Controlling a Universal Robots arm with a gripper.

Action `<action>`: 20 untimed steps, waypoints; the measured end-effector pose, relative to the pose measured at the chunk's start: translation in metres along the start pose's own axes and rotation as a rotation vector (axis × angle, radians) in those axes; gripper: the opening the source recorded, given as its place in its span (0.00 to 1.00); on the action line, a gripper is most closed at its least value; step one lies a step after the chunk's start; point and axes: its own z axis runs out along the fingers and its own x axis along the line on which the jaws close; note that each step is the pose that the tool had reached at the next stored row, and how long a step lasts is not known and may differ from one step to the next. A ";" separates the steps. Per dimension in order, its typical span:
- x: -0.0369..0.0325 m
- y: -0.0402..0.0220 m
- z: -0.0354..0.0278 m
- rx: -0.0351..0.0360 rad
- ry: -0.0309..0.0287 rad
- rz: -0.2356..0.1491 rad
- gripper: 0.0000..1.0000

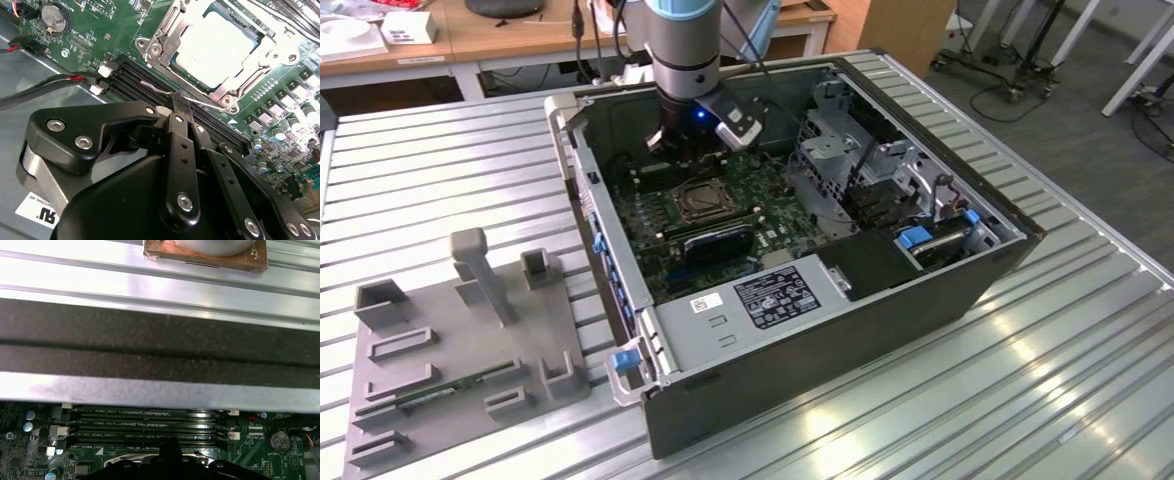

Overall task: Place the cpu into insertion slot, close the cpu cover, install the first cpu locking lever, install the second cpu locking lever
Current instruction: 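Install the first cpu locking lever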

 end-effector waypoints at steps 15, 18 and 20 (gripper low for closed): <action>-0.0013 -0.0015 0.0068 0.0003 -0.0003 0.002 0.11; -0.0019 -0.0015 0.0070 0.0002 -0.0003 0.002 0.11; -0.0024 -0.0016 0.0071 0.0001 -0.0004 0.002 0.11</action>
